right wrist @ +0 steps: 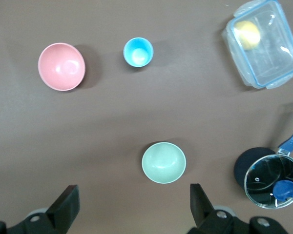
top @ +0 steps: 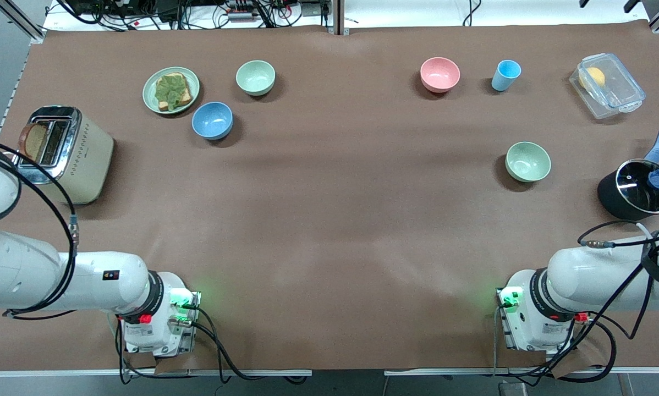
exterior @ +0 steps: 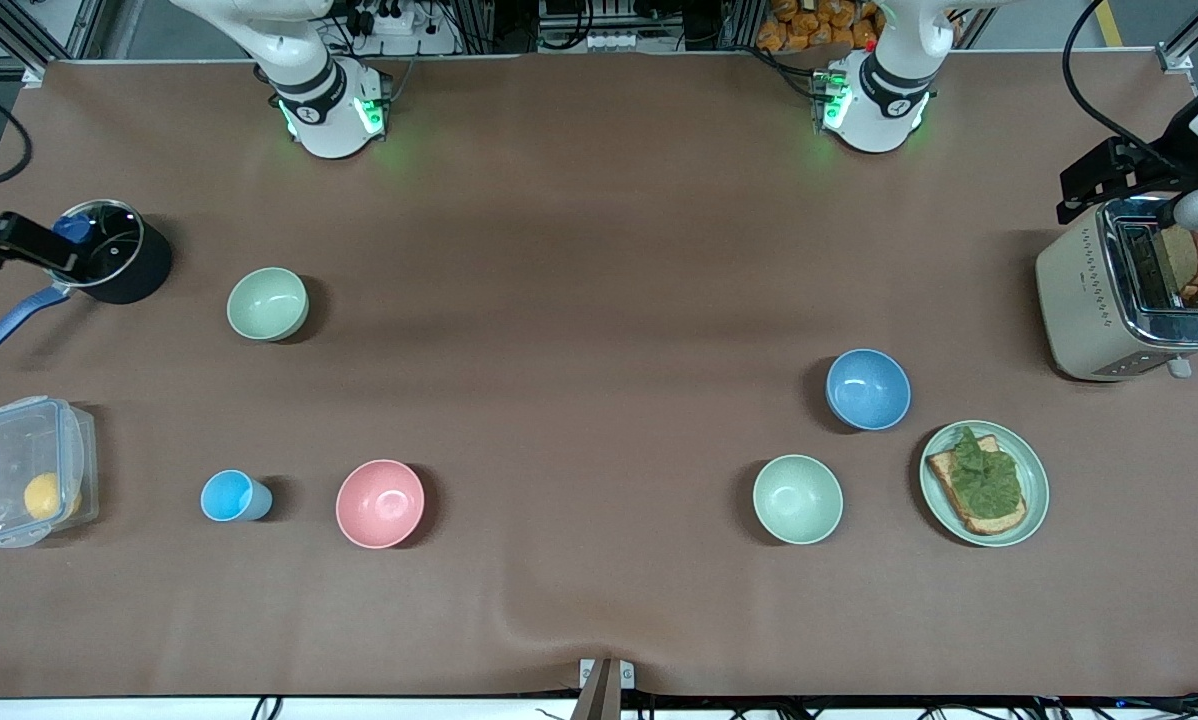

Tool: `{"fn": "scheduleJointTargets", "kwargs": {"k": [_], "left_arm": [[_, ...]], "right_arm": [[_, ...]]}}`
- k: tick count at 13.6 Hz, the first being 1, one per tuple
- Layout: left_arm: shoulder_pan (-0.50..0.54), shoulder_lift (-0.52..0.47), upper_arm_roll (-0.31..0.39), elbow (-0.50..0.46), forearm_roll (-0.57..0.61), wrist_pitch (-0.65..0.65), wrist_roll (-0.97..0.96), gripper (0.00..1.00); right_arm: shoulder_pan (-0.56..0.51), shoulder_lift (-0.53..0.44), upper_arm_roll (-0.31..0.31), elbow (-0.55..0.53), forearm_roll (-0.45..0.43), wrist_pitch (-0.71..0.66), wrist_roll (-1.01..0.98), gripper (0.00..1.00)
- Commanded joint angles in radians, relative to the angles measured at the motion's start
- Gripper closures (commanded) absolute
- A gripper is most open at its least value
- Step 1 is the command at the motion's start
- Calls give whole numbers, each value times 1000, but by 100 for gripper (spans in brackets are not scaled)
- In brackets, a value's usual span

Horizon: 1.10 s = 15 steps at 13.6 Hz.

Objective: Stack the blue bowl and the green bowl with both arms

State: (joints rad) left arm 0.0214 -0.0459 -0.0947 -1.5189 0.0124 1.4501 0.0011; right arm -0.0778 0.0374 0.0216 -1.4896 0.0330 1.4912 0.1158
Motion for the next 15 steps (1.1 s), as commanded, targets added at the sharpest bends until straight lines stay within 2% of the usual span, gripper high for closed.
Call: {"fn": "scheduleJointTargets", "kwargs": {"k": [1,7,15], "left_arm": [[5,-6,-2,6,-16,-13,2,0],[-12,47,-11,16,13,-7,-3,0],[5,313,0,13,23,99,-35,0]], "right_arm": [[9,-22,3,-20,-15,0,18,0],[12,-24,6,-18,-15,-12,16,0],[33,1,5,-12,-22,-35,13,0]]}}
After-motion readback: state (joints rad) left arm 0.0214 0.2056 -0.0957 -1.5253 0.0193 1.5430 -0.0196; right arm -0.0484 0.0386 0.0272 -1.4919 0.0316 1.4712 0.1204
